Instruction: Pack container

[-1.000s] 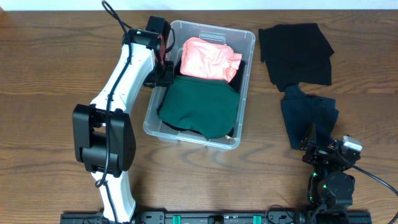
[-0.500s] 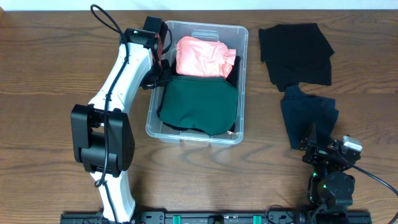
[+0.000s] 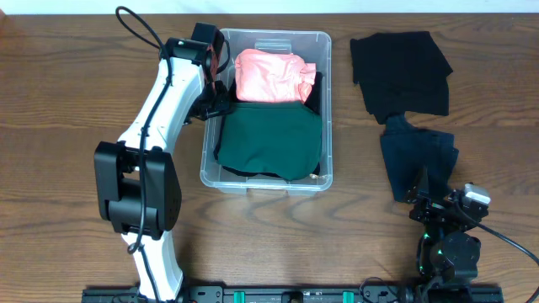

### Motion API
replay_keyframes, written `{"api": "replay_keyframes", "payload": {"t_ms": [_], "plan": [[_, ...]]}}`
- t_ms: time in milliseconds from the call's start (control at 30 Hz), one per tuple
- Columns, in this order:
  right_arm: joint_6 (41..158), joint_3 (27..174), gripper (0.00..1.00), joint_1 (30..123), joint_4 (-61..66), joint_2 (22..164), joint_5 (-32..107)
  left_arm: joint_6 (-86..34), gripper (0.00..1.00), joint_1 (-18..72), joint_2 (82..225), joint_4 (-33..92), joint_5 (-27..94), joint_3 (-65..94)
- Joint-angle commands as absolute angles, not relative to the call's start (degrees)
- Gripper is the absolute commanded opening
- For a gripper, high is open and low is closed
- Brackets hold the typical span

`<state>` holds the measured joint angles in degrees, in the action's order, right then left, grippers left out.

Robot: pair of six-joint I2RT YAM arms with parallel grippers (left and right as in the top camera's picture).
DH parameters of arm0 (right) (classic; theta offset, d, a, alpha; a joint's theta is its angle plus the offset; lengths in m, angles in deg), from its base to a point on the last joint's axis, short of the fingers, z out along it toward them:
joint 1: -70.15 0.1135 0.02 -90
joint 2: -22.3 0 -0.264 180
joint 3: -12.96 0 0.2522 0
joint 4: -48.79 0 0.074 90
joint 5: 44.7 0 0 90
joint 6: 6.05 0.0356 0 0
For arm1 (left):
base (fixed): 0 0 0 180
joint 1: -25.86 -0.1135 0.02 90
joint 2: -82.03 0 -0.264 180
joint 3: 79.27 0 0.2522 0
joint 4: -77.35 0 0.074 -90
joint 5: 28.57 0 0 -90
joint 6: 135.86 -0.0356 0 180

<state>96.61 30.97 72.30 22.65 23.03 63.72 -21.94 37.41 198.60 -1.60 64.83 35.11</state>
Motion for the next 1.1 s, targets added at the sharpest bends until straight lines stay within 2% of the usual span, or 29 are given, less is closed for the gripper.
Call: {"api": "replay_keyframes", "payload": {"t_ms": [0,300,600,1067], "plan": [[97.2,30.8,0.99,72.0,22.6,22.8,63.7,-22.9,0.91,37.0,192.7,-1.9,65.9,35.3],[97.2,30.8,0.99,72.0,22.6,22.8,63.7,-25.0,0.97,33.8,175.5,-2.6,71.6,35.3],[97.2,30.8,0.99,72.0,22.6,22.8,63.7,-26.3,0.99,21.8,160.8,-6.3,74.1,35.3],[97.2,30.8,0.99,72.0,22.6,22.8,63.7,-26.3,0.98,19.0,159.4,-9.5,74.1,35.3]]}}
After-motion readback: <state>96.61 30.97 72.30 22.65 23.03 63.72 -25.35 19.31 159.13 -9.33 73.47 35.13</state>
